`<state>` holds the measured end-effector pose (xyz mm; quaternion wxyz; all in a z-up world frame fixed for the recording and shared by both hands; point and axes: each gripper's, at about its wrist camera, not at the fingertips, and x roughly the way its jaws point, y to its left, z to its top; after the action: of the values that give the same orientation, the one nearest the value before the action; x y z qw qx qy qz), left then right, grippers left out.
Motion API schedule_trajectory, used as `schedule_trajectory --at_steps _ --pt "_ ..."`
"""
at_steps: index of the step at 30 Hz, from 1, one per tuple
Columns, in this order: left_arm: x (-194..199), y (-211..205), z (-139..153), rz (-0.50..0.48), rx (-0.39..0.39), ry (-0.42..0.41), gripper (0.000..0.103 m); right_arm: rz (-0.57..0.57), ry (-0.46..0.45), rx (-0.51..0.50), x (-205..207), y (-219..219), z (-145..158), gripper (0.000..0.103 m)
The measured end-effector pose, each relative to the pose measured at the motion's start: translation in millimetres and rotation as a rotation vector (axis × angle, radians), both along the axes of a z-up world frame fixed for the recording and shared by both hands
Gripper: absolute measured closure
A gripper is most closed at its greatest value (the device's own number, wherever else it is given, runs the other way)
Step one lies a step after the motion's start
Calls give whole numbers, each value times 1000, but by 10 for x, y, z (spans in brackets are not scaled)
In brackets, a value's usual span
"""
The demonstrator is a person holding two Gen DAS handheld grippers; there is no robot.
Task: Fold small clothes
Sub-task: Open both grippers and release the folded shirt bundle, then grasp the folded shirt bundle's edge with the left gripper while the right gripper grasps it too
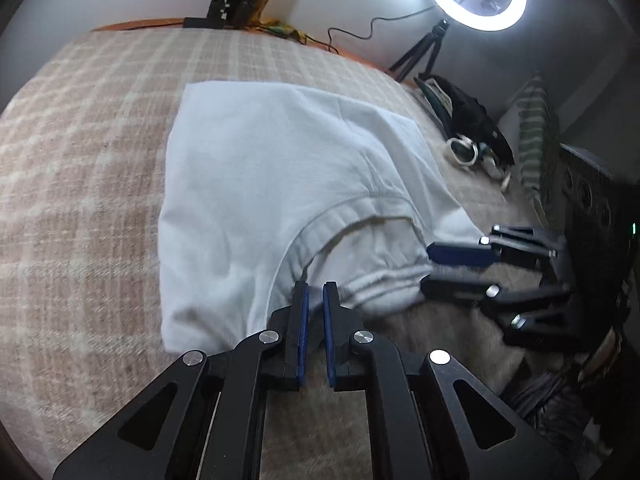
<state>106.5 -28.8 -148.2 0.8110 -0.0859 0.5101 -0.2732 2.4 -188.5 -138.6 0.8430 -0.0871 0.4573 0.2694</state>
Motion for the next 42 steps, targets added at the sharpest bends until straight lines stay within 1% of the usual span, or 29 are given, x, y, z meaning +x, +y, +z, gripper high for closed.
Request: schedule_trajectory --at_steps 1,3,5,7,9,10,13,16,18,19,20,21,23,24,26,27,28,29,30,31,32,33,35,37,39,41,42 --pt "-15 35 30 6 -3 0 97 11 16 30 2 -41 39 69" --pt "-42 101 107 26 -32 -14 97 9 9 102 55 -170 171 69" --pt "-43 112 187 36 -51 -35 97 -27 -9 162 174 -277 292 69" --pt "-32 46 286 33 -29 -90 97 -80 -22 216 361 -357 407 71" --pt "-2 1 340 27 -29 -116 97 -123 -41 240 563 -395 496 74" --pt "21 -19 341 28 -23 -118 97 -136 -49 243 660 -383 526 78" --pt "95 -54 252 38 14 -103 97 -157 -63 240 941 -285 530 82" --pt "135 -71 115 38 38 -65 97 -163 -56 206 1158 -183 441 82" --pt "110 -68 24 23 43 -39 97 -172 -31 178 1283 -183 333 82" --pt "91 -66 11 16 39 -42 97 -181 -16 164 1336 -209 294 83" --pt "67 -61 11 10 39 -51 97 -197 0 154 1403 -261 227 86" --pt "49 -61 14 2 44 -53 97 -212 11 159 1447 -320 183 86" --pt "25 -51 32 0 44 -54 97 -266 32 206 1504 -526 156 81" --pt "28 -49 46 5 39 -50 97 -301 35 225 1526 -624 165 80" --pt "5 -26 90 11 12 -34 97 -354 51 301 1532 -842 202 80" --pt "-13 -21 123 10 1 -40 96 -374 57 333 1516 -937 225 78" --pt "-24 -12 163 15 -1 -54 89 -382 57 347 1498 -1002 250 73" --pt "-41 6 206 25 0 -71 76 -386 49 345 1464 -1042 299 69" --pt "-52 34 255 41 -1 -84 69 -382 42 342 1425 -1063 337 68" --pt "-49 63 286 59 -4 -88 57 -377 41 342 1388 -1083 364 65" --pt "-37 103 315 80 -12 -92 55 -370 45 346 1347 -1100 377 62" --pt "-33 155 339 103 -28 -93 55 -365 51 352 1321 -1097 376 61" --pt "-11 258 353 148 -53 -84 54 -359 69 347 1262 -1114 329 52" --pt "44 385 310 202 -81 -54 53 -363 85 334 1245 -1128 280 46" --pt "80 503 223 246 -133 1 53 -362 112 351 1265 -1136 218 46" --pt "119 637 91 304 -198 77 53 -362 135 393 1274 -1157 175 45" --pt "124 680 47 328 -216 106 53 -364 147 409 1276 -1166 158 44"
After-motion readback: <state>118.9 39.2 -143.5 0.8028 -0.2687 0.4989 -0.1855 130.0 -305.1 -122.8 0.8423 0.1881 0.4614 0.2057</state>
